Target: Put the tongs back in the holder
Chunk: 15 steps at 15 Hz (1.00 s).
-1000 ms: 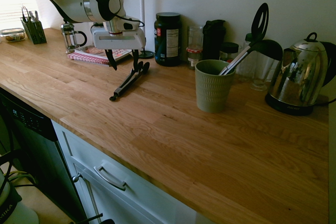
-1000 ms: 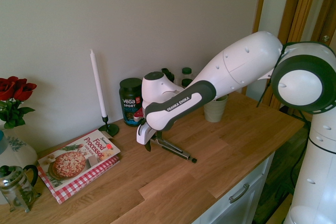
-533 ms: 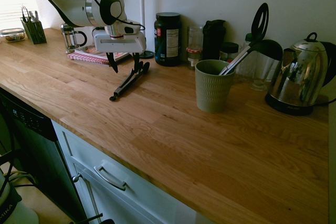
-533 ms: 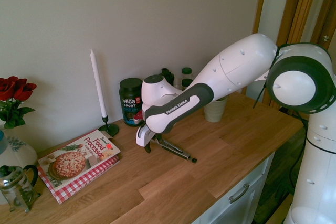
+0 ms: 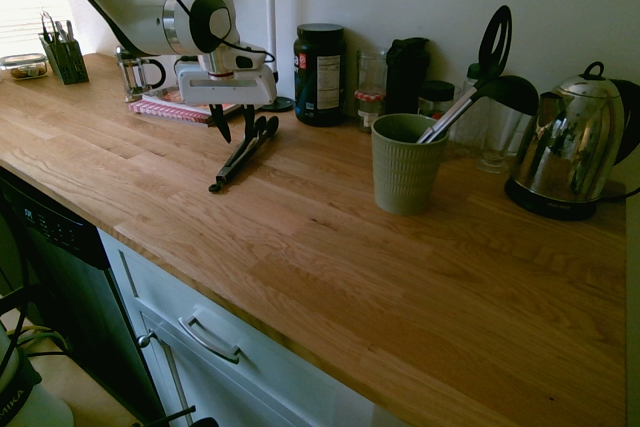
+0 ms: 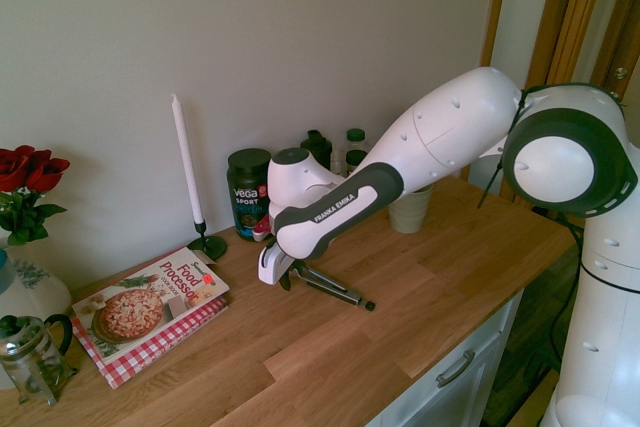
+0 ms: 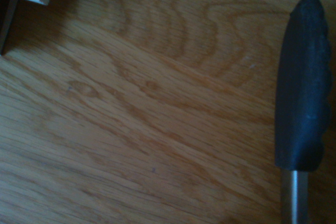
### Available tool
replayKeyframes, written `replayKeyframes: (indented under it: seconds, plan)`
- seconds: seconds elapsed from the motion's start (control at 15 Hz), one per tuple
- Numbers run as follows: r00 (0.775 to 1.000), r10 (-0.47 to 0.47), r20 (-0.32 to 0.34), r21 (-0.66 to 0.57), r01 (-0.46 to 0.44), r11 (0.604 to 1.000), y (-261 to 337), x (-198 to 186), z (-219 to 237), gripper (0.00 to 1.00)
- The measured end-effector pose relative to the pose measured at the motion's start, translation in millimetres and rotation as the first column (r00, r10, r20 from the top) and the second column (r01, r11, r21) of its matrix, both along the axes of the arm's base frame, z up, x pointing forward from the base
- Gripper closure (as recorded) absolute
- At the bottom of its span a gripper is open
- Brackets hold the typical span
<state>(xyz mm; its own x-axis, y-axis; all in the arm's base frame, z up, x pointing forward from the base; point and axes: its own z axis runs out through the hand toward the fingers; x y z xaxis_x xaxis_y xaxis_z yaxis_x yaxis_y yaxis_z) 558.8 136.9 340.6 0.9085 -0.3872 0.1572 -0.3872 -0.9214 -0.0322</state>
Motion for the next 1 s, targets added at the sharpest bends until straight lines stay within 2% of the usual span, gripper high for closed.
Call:
replayKeyframes:
  seconds: [1.0]
  plan:
    - [1.000,-0.001,0.005,-0.003,0.001,1.000,-18,4,-1,1.00]
